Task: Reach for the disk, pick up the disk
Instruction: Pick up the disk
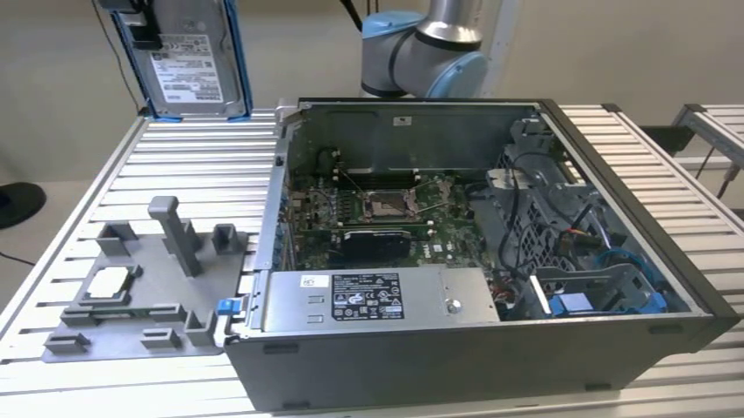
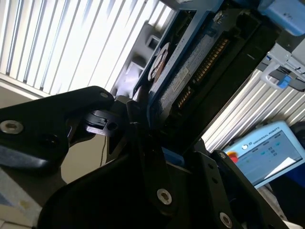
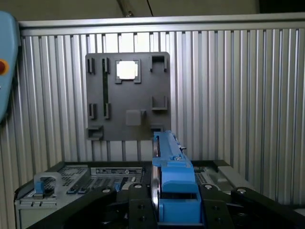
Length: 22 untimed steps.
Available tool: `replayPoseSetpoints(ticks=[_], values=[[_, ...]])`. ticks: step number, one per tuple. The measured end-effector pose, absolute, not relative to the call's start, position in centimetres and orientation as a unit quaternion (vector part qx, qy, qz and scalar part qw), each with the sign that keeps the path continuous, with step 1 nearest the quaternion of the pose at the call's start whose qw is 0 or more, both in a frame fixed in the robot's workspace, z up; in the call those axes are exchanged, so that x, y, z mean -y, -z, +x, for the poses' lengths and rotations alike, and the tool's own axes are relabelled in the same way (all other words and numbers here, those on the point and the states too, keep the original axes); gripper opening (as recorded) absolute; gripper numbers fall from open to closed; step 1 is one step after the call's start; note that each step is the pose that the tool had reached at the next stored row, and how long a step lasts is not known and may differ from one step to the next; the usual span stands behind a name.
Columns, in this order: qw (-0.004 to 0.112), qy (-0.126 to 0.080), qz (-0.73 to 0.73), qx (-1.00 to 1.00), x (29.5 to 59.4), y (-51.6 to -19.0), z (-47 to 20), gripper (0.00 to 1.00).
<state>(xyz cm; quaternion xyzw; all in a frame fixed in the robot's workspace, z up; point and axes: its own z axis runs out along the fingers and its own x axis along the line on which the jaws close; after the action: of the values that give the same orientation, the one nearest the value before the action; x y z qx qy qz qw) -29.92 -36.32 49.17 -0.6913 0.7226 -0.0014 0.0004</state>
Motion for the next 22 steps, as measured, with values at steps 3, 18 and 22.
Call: replayPoseSetpoints(ticks=[3,18,22], values=[[0.0,0.001,-0.691,-0.723,36.3,-49.2,-29.2,0.0],[0.0,0.001,-0.691,-0.723,36.3,-49.2,-25.8,0.0],[0.0,0.001,-0.691,-0.723,36.3,-49.2,-25.0,0.0]])
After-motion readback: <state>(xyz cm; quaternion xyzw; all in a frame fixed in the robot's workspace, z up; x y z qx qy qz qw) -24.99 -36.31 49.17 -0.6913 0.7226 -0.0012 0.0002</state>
